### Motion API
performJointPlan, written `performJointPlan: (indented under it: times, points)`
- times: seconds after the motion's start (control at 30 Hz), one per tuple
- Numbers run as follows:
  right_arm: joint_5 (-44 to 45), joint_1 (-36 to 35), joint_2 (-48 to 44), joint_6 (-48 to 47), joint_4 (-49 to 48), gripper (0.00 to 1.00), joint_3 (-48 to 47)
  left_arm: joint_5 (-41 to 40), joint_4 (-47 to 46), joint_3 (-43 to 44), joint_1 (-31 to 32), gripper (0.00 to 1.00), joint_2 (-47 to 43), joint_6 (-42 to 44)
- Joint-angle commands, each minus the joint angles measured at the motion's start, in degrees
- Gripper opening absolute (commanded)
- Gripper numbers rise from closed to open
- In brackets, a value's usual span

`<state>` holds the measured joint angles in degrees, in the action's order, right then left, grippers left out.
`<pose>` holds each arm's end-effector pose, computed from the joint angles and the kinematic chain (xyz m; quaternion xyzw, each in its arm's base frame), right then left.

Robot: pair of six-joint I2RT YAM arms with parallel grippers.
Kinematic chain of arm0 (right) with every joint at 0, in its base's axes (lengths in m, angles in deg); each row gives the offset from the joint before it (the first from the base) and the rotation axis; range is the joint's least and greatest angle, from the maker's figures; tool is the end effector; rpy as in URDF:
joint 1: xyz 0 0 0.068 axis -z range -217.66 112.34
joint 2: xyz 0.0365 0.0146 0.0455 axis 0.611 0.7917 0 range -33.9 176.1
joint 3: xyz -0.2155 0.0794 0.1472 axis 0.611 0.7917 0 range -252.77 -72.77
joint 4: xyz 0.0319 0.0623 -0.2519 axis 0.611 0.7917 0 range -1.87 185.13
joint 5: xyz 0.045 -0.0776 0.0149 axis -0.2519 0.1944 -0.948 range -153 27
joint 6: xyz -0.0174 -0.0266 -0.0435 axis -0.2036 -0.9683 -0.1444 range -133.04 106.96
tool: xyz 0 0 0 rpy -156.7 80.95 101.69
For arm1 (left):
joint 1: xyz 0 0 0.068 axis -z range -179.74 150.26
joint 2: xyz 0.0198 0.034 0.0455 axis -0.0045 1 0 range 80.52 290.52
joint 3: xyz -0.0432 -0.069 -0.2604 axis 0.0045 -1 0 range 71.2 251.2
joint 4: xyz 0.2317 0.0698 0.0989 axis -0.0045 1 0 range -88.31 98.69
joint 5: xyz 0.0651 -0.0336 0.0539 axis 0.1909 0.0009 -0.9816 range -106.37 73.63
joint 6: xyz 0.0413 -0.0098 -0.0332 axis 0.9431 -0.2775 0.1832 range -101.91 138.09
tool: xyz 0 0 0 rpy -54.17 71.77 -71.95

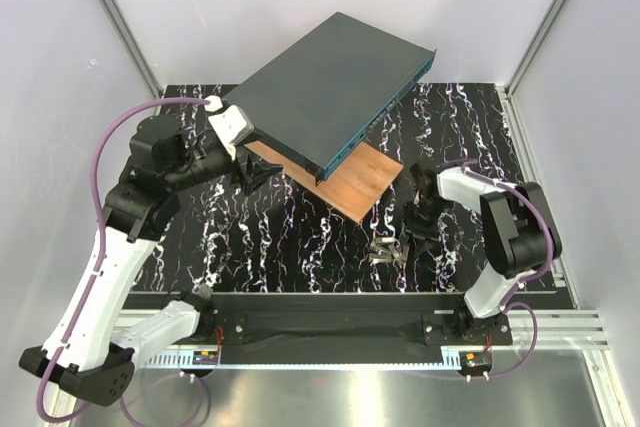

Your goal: Insert the plug into the switch port

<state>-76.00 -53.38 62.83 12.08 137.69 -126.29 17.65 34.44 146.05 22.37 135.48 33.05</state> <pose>0.2532 0.0796 0.1431 -0.0842 -0.9897 -0.0977 0.0621 0.1586 -0.0859 0.4464 0.4106 0.6509 -0.2654 0.5808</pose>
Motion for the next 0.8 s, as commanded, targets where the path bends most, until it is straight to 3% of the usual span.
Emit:
performJointPlan:
  times: [0.0, 0.13, 0.3, 0.53, 0.63, 0.77]
  points:
    - [0.25, 0.43, 2.23, 0.36, 0.10, 0.48, -3.61, -0.09, -3.66, 0.03, 0.22, 0.78, 0.32, -0.37]
    - [1.39, 0.96, 3.38, 0.45, -1.22, 0.40, -3.18, 0.08, -3.75, -0.32, 0.22, 0.78, 0.24, -0.46]
    - [3.50, 4.29, 4.44, -2.79, 0.27, 0.00, -5.98, -0.09, -3.22, -0.14, 0.13, 0.78, 0.59, -1.16]
    - [-4.49, 5.88, -7.14, -17.10, -1.21, 0.00, -12.91, 4.63, -4.62, 0.38, 0.13, 0.78, 0.24, -8.53]
    - [-8.35, 5.79, -18.04, -31.33, -4.99, 0.00, -15.99, 7.54, -5.24, 2.40, 0.22, 0.78, 1.02, -14.77]
    - [-23.43, 5.62, -33.05, -53.28, -6.84, 0.00, -19.34, 10.01, -9.44, 3.99, 0.83, 0.77, 3.30, -27.13]
